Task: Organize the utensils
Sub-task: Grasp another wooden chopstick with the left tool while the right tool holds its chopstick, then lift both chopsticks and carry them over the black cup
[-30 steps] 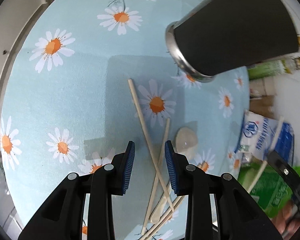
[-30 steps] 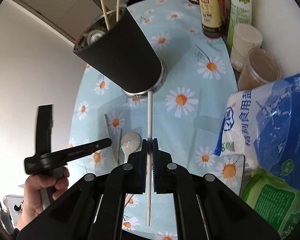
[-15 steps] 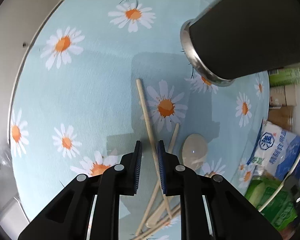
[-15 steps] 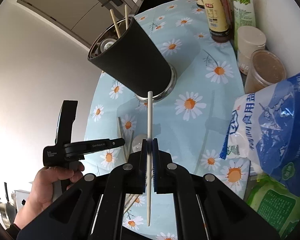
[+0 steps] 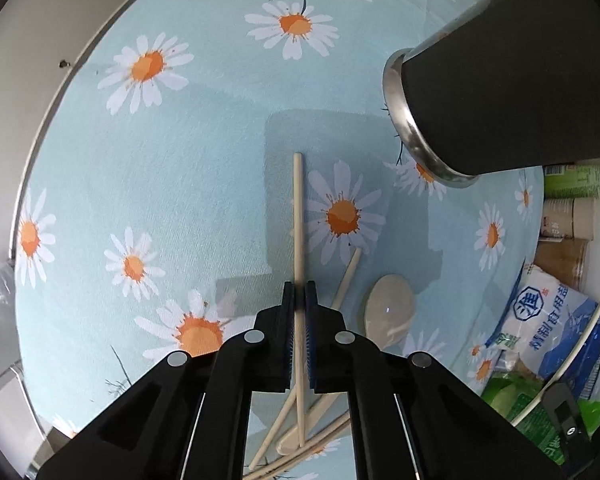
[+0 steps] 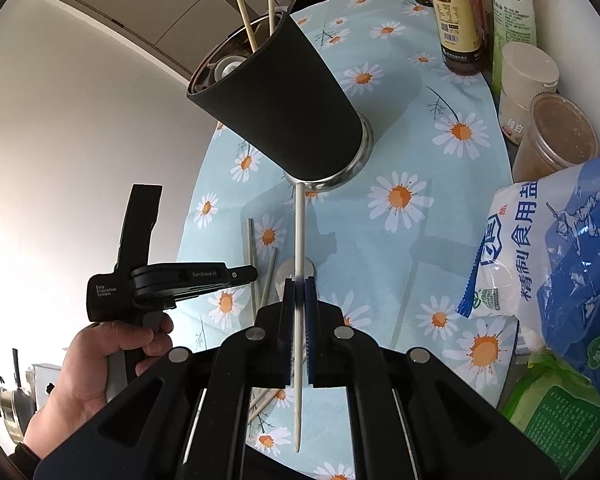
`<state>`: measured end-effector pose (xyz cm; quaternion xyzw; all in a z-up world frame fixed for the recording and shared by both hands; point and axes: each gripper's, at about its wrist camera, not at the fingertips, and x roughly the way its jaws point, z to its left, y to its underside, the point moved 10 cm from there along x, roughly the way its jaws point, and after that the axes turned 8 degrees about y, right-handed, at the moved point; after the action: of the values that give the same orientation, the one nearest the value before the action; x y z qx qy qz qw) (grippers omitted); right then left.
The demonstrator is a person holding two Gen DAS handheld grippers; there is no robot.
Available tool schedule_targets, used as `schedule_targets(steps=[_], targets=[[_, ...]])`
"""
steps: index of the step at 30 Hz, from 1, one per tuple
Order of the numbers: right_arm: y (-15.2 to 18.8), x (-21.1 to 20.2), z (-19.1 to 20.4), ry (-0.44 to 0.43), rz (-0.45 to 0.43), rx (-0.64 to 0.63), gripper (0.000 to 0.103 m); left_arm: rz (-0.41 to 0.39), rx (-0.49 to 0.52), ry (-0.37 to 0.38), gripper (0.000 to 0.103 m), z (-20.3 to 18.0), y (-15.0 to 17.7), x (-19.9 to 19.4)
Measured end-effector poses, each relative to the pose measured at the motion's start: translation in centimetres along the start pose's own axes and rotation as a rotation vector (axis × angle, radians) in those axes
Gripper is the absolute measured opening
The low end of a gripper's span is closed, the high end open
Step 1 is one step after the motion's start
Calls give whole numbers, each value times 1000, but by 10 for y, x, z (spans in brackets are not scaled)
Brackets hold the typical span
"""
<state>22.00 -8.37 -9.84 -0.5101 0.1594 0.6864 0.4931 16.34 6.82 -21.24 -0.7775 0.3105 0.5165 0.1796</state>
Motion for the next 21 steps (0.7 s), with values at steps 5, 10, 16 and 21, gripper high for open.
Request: schedule_targets(steps=[5,10,16,21], targets=[[-1,1,5,-1,-2,-8,5,-7,-11,41,4,-1,7,-3],[-6,5,10,-3,-10,2,5,-29,8,92,4,-2,2,-23],[-11,3,20,16,-38,22,5,-50,68,177,4,-7,-3,-50],[-24,-11,37,8,-115,37,5,-74,163,263,4,-18,-9,-81]])
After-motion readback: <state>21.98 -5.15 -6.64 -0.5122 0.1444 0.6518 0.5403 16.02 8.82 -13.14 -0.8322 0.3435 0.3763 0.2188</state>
